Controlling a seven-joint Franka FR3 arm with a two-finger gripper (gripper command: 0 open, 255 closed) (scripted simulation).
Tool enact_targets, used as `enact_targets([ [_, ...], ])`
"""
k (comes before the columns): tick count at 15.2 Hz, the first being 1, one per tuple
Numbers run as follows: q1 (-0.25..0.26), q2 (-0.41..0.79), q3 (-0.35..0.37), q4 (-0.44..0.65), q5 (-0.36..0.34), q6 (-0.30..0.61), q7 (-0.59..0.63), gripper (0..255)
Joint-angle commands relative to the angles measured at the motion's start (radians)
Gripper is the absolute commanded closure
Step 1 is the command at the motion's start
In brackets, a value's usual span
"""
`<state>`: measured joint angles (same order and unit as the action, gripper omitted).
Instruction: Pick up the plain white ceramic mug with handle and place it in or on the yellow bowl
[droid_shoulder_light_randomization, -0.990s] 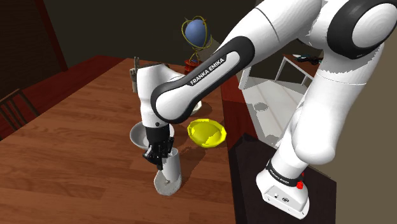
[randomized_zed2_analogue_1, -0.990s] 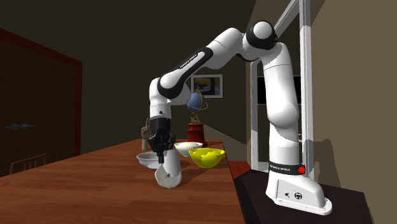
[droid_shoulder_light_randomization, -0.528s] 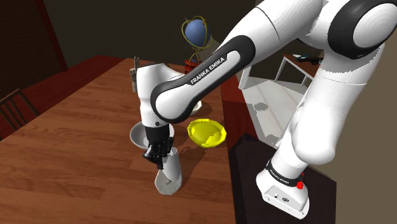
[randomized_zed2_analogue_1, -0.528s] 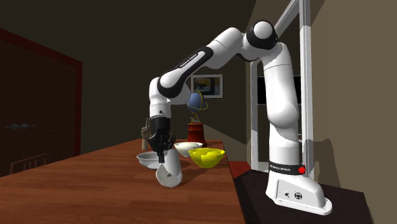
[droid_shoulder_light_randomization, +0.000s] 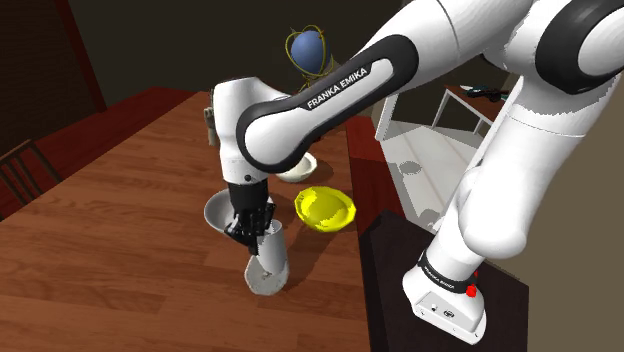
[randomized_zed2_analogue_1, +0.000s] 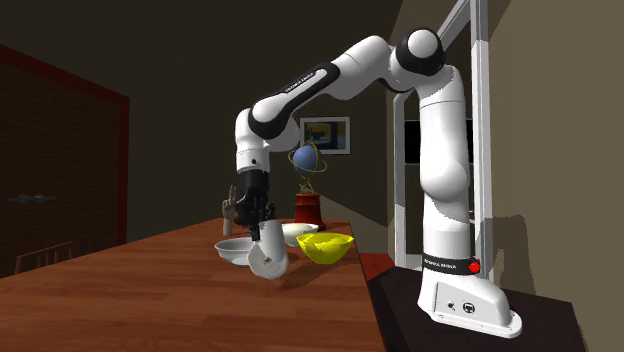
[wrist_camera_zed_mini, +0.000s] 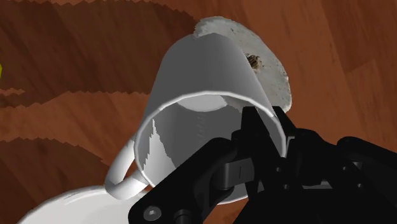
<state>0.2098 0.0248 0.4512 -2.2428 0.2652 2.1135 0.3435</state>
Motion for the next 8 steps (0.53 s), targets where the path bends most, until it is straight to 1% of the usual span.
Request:
enact_targets([
  [1, -0.002, -0.016, -0.001, 0.012, 0.004, -0.028, 0.001, 255],
  [8, -0.006, -0.067, -0.006, 0.058, 0.013, -0.122, 0.006, 255],
])
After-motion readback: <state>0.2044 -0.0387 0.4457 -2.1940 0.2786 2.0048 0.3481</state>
